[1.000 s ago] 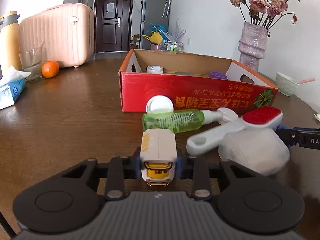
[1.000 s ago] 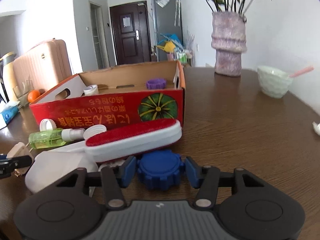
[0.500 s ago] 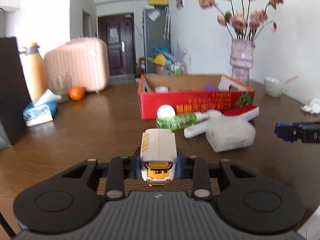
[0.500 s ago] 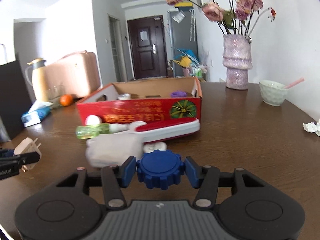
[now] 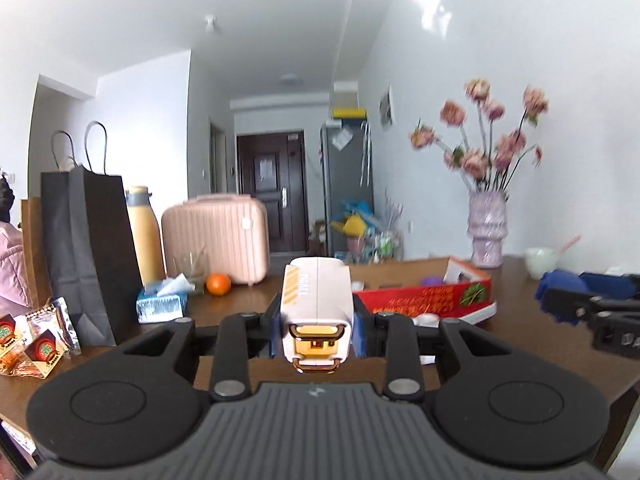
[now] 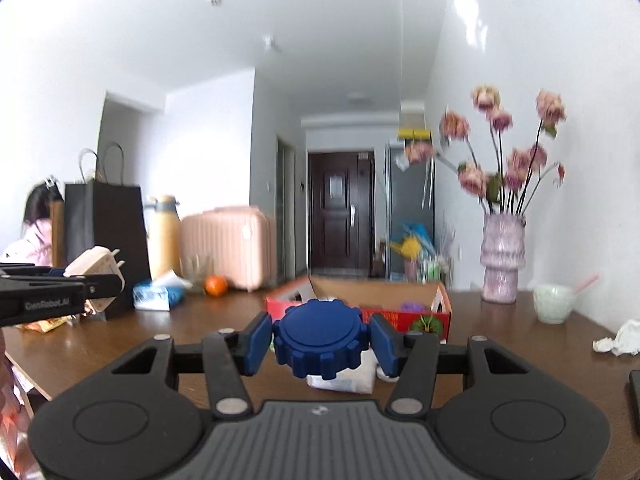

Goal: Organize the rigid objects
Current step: 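Carry the cube container and blue cap over the red box and release both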

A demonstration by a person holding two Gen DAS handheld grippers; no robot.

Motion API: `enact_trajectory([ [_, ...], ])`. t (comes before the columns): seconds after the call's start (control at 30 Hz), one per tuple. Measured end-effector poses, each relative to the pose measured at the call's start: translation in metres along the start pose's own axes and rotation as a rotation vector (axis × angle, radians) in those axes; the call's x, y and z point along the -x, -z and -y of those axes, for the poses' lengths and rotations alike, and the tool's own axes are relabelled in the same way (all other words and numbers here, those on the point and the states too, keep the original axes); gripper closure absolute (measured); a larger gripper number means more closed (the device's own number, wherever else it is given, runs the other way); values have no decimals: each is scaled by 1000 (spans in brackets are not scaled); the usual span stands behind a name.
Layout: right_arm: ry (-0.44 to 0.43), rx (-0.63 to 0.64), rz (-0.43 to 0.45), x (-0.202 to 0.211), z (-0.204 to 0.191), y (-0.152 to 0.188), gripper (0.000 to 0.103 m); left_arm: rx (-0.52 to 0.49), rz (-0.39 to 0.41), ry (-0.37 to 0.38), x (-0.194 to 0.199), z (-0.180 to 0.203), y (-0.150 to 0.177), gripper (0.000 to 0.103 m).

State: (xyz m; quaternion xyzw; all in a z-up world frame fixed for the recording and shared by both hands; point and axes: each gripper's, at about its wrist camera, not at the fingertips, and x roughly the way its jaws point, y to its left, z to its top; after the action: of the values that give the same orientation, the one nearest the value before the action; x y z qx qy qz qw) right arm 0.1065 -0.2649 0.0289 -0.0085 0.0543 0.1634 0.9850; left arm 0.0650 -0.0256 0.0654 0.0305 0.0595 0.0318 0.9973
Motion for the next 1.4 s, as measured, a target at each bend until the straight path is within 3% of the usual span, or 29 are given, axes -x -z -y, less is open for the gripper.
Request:
enact_trajectory([
  [0.1, 18, -7, 46, 19, -8, 0, 50, -5, 18, 2, 18, -3, -1, 71],
  [0.3, 41, -13, 113, 35, -12, -10, 50, 28, 28, -6, 16, -11, -6, 71],
  [0.6, 29, -19, 107, 20, -12, -5, 50, 48, -7, -19, -3, -19, 0, 71],
  [0.83, 55, -10, 113, 1, -3, -13, 50, 41, -7, -9, -39, -20, -15, 71],
  [1.03, 55, 6, 120, -55, 20, -35, 50, 34, -10, 61, -100, -13, -41, 71],
  [1.23, 27, -45, 107, -131, 61, -73, 50, 74, -2, 132, -188, -10, -69, 71],
  [1.4, 12, -46, -27, -220, 93, -93, 50, 72, -104, 222, -293, 1, -84, 71],
])
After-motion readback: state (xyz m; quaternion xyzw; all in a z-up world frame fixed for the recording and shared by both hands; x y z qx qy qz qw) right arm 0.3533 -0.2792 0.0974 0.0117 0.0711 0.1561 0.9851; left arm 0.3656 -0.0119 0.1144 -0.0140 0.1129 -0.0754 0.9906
